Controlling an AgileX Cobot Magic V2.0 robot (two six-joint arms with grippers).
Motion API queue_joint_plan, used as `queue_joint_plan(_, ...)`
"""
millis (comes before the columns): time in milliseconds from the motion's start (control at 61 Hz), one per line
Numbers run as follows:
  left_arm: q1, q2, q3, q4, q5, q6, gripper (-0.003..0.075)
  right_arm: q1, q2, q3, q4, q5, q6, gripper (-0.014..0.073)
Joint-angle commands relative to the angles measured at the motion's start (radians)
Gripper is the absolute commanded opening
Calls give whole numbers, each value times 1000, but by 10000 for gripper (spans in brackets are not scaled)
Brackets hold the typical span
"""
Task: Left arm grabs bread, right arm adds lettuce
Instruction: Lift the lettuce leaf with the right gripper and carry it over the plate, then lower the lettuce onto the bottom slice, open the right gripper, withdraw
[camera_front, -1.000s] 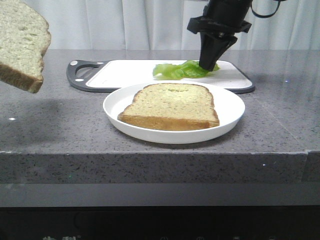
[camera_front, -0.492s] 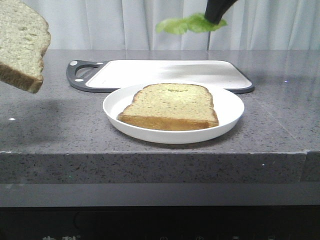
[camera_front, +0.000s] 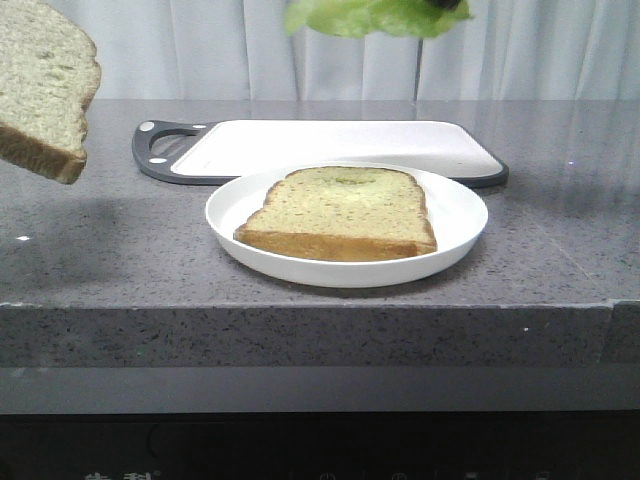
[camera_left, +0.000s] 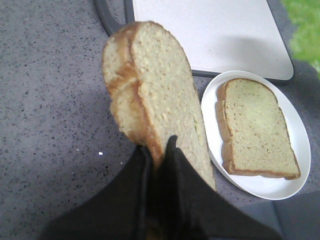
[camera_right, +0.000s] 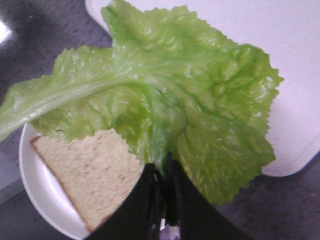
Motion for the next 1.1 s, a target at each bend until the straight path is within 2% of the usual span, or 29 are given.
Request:
queue_joint_plan(0, 1, -8, -27, -30, -64, 0, -19, 37, -148, 147, 27, -128, -15, -57)
queue_joint_plan(131, 1, -8, -27, -30, -64, 0, -19, 55, -204, 310, 42, -198, -15, -57)
queue_joint_plan(344, 1, -8, -27, -30, -64, 0, -19, 56, -201, 408, 110, -271, -26, -57)
queue_joint_plan(689, 1, -8, -27, -30, -64, 0, -19, 73, -141, 412, 150, -301, -38, -57)
queue_joint_plan(1082, 1, -8, -27, -30, -64, 0, -19, 96, -89, 412, 122, -298, -44, -56)
